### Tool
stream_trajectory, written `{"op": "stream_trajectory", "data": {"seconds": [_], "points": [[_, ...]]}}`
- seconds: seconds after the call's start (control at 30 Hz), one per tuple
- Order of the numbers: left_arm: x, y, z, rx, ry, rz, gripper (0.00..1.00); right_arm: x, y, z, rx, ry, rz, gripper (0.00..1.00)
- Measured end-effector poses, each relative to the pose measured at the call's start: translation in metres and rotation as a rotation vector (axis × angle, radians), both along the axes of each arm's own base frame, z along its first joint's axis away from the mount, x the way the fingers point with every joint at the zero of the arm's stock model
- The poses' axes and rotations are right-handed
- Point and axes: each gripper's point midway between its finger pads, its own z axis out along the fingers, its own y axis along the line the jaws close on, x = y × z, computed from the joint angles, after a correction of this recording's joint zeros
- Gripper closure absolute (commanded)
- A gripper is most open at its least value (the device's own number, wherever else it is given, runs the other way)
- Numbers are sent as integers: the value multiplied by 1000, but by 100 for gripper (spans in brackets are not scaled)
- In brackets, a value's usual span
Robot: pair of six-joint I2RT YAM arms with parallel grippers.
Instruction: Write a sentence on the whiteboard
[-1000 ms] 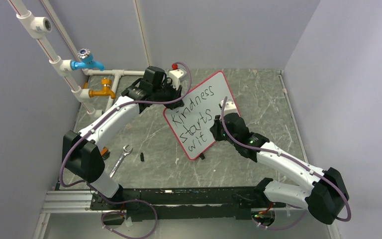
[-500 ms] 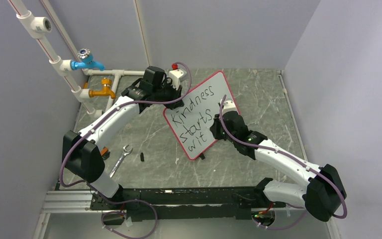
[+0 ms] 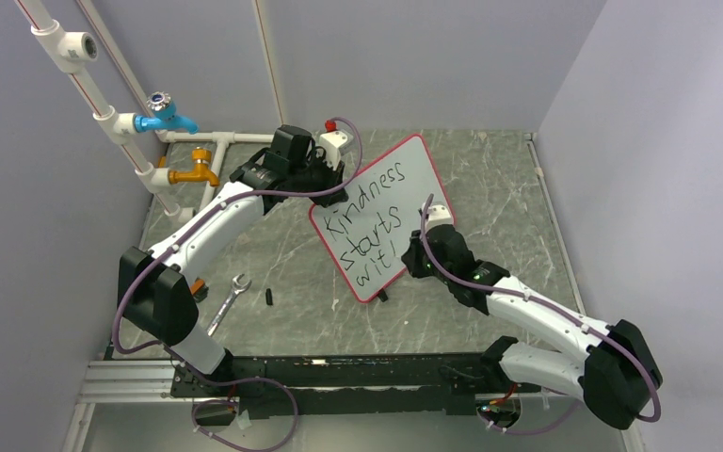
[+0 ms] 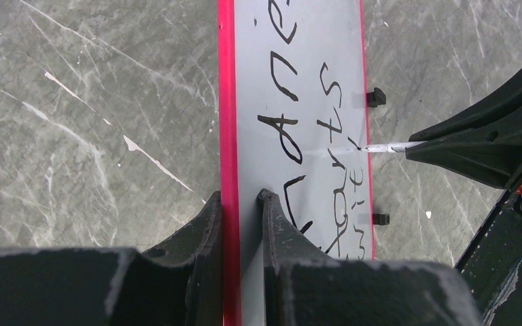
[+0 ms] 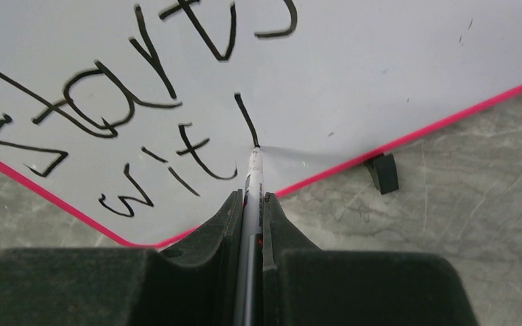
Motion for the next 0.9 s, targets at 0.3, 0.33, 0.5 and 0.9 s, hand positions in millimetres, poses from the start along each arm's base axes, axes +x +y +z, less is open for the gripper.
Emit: {"op": "stream_trajectory", "data": {"seconds": [0.3, 0.33, 0.5, 0.9], "points": [[0, 0, 0, 0, 0, 0, 100, -11, -5, -14, 10, 37, -5, 100], [0, 0, 0, 0, 0, 0, 100, -11, -5, -14, 10, 37, -5, 100], [0, 0, 0, 0, 0, 0, 100, -11, -5, -14, 10, 37, -5, 100], [0, 0, 0, 0, -1, 0, 100, -7, -3, -11, -22, 58, -2, 100]]}}
